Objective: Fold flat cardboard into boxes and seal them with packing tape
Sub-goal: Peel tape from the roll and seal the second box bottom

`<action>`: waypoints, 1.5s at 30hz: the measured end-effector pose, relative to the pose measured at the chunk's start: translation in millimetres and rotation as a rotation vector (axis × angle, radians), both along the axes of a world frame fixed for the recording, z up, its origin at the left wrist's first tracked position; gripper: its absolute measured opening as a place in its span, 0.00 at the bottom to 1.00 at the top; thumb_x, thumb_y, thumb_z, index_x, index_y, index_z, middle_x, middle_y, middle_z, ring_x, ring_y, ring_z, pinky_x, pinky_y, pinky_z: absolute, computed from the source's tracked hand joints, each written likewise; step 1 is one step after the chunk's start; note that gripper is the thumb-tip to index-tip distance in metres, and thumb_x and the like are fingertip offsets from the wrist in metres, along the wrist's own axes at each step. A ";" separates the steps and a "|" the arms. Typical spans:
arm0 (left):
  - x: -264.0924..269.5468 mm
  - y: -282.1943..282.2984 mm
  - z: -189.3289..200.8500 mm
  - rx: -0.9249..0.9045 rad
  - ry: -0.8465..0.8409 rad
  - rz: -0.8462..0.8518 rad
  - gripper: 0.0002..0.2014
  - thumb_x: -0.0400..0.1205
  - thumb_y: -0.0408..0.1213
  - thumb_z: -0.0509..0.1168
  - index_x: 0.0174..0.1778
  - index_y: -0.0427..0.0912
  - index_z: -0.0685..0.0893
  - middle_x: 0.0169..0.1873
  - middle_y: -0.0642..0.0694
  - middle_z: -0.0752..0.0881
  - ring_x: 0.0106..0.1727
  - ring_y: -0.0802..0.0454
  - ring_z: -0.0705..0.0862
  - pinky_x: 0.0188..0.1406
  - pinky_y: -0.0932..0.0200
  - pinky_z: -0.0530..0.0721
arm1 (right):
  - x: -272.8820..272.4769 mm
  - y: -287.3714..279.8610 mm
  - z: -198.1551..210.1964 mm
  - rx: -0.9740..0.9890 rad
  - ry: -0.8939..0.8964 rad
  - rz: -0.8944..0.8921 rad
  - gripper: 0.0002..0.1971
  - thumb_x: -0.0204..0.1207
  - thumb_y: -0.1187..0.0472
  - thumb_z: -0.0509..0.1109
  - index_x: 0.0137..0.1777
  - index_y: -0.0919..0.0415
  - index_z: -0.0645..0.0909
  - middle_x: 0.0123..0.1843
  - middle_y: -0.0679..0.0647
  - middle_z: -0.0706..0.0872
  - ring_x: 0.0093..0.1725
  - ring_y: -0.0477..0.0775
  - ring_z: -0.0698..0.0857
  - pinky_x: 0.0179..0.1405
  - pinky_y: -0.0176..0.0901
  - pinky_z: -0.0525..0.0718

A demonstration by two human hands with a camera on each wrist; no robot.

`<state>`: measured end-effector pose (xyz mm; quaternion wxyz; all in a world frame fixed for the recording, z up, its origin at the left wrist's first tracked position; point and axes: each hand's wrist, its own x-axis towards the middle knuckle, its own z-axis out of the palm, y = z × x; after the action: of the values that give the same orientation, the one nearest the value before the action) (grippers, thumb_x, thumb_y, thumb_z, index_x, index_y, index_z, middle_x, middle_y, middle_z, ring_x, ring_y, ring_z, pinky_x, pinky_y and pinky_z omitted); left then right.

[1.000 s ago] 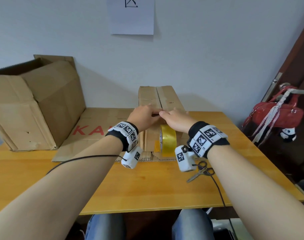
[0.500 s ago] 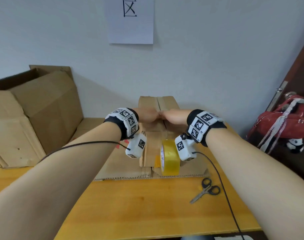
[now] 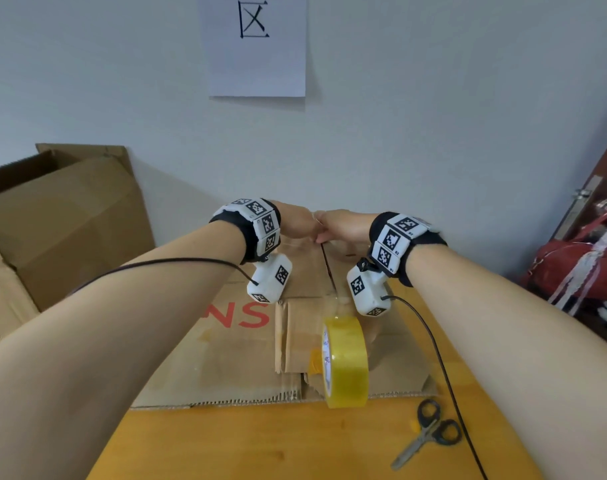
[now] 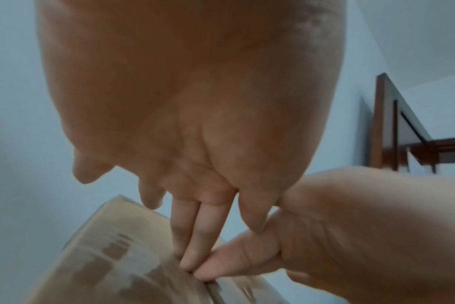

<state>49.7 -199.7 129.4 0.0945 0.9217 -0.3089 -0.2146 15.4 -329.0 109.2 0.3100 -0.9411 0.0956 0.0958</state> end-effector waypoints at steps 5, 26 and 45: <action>16.7 -0.4 11.8 0.037 0.038 0.052 0.23 0.92 0.50 0.52 0.78 0.46 0.79 0.84 0.47 0.69 0.87 0.47 0.60 0.84 0.46 0.54 | -2.6 5.4 23.6 -0.216 0.083 0.094 0.18 0.92 0.64 0.52 0.78 0.69 0.69 0.76 0.66 0.78 0.77 0.67 0.72 0.74 0.55 0.65; 57.6 -31.6 9.4 0.052 0.026 0.139 0.27 0.89 0.53 0.60 0.82 0.43 0.72 0.84 0.39 0.65 0.85 0.39 0.63 0.74 0.45 0.66 | 41.0 -17.3 21.4 -0.099 0.011 -0.046 0.32 0.91 0.42 0.45 0.83 0.65 0.69 0.86 0.60 0.67 0.85 0.58 0.64 0.82 0.48 0.56; -47.8 19.2 -4.8 0.177 -0.157 -0.169 0.31 0.83 0.61 0.65 0.79 0.48 0.77 0.83 0.56 0.70 0.82 0.48 0.69 0.83 0.45 0.64 | -89.6 3.3 9.6 -0.091 0.044 0.114 0.19 0.79 0.53 0.74 0.66 0.60 0.86 0.69 0.59 0.85 0.71 0.61 0.81 0.65 0.48 0.77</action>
<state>1.8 -180.5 124.5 -0.0300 0.9111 -0.3717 -0.1757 -74.2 -325.7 118.8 0.2588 -0.9557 0.0531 0.1297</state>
